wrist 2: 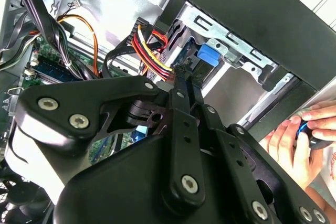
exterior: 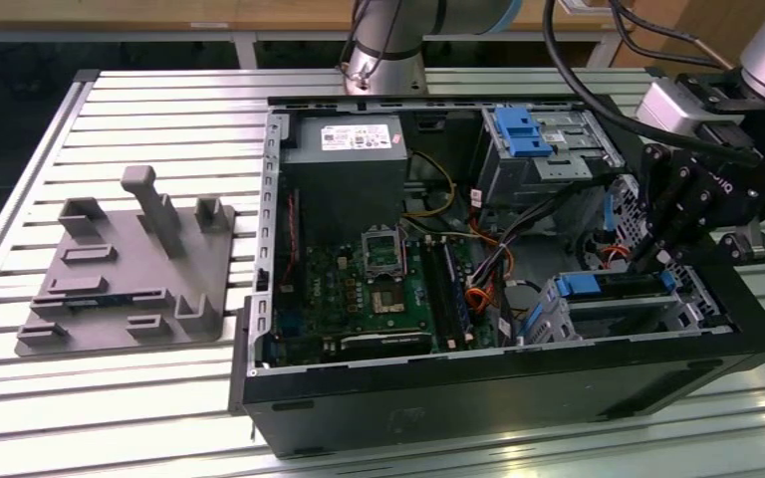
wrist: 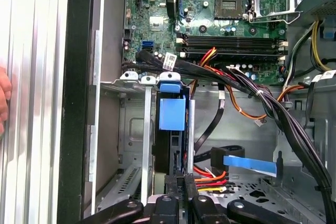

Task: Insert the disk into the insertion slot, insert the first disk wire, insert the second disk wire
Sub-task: 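Insert the first disk wire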

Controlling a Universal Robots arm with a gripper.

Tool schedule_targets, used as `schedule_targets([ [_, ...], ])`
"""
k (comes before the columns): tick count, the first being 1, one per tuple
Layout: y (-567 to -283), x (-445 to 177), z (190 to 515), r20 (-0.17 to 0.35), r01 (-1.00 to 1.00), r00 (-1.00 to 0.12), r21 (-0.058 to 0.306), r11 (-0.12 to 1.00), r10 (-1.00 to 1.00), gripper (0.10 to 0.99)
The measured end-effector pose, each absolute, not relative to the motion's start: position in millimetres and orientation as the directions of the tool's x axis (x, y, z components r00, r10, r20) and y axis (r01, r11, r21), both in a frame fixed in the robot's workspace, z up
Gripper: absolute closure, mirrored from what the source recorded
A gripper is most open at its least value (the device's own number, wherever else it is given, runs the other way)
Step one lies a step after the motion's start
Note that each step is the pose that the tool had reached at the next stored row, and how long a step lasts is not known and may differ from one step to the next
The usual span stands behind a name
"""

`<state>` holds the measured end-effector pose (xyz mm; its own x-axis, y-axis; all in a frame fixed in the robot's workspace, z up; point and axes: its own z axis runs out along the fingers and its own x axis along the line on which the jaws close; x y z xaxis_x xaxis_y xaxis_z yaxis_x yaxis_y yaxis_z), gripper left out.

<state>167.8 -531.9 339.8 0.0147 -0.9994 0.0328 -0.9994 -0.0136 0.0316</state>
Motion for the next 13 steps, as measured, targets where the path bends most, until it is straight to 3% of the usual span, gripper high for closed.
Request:
schedule_targets([
  [13, -532.2, 168.8, 337.8, 0.033, -0.999, 0.015, 0.032, -0.014, -0.999, 0.922],
])
